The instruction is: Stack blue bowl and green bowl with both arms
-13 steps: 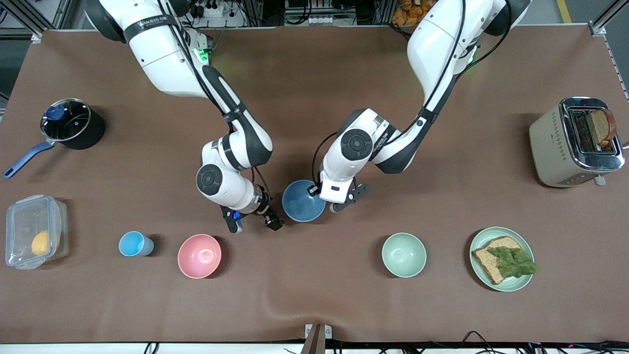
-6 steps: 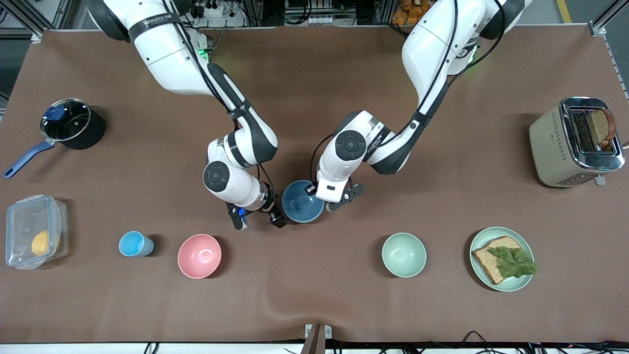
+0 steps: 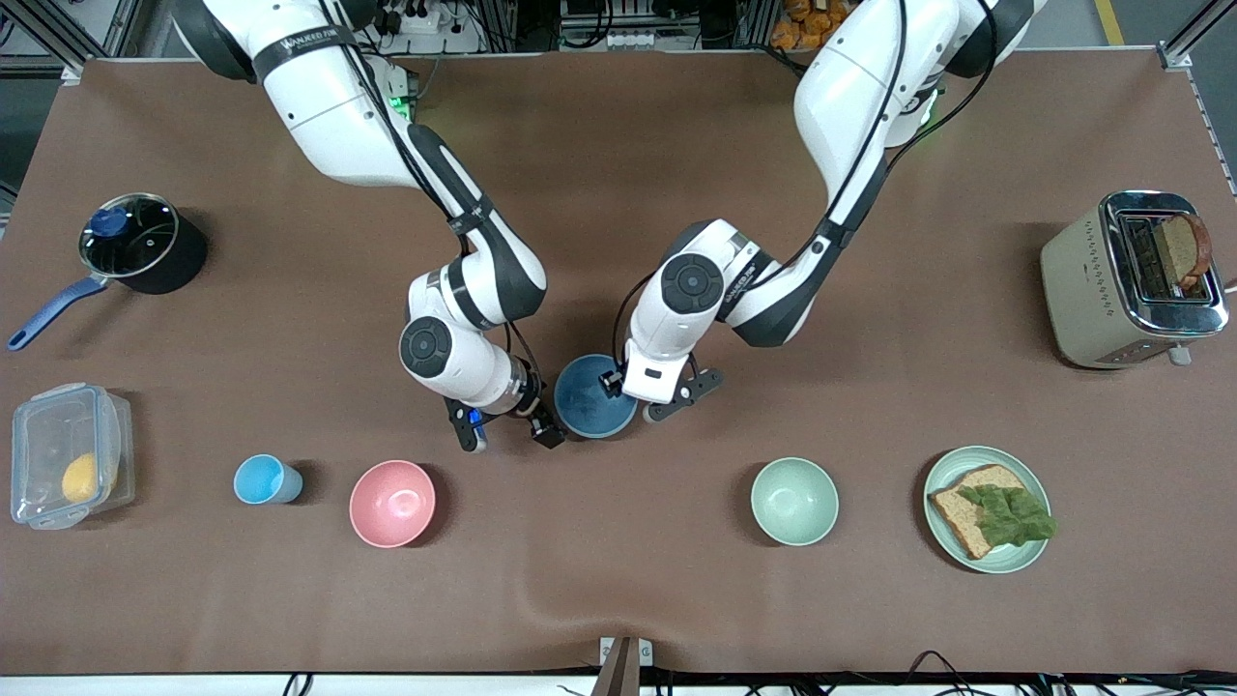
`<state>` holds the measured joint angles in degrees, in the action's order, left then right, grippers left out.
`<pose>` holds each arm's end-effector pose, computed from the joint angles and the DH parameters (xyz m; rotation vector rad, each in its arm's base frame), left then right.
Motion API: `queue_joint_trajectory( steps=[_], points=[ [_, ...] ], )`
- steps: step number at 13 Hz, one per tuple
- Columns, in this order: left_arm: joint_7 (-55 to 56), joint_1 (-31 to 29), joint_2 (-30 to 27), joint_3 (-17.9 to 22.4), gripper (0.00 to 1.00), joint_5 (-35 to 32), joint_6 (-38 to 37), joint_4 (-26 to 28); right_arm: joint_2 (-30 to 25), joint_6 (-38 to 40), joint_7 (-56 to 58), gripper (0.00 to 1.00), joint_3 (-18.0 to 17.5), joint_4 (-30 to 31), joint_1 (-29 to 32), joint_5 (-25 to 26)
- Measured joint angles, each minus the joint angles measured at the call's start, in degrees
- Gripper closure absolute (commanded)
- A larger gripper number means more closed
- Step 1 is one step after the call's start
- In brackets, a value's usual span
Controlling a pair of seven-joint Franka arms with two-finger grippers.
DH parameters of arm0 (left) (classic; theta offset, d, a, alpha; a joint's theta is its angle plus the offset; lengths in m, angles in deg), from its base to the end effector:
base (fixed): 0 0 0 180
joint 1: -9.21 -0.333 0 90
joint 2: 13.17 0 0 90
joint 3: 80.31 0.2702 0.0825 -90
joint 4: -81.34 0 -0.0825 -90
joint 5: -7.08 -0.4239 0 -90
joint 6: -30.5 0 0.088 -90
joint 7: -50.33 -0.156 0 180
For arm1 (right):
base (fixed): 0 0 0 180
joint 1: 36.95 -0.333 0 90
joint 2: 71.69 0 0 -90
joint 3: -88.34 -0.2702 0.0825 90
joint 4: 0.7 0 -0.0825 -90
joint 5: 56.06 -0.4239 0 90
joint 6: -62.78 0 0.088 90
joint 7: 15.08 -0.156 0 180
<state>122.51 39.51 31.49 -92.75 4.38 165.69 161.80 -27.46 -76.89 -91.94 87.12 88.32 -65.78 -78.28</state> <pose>0.5729 -0.4982 0.1633 2.8066 0.8061 0.0169 0.6169 0.3707 0.0957 -2.4477 1.5131 0.2328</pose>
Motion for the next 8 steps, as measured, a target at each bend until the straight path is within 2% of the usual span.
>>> queue_joint_trajectory(
  steps=[3, 6, 8],
  points=[
    [-0.4, -4.8, -7.0, 0.2, 0.00, -5.4, -4.0, -0.7, 0.0, -0.1, 0.1, 0.00, 0.0, 0.0, 0.0, 1.3],
    [-5.5, -10.0, -16.6, 0.3, 0.00, -6.8, -17.5, -0.8, 0.0, -0.1, 0.5, 0.00, 0.0, -0.1, 0.0, 1.9],
    [-15.7, -14.1, -22.6, 0.3, 0.00, -7.0, -27.2, -0.7, 0.0, -0.1, 0.7, 0.00, 0.0, -0.1, 0.0, 2.0]
  ],
)
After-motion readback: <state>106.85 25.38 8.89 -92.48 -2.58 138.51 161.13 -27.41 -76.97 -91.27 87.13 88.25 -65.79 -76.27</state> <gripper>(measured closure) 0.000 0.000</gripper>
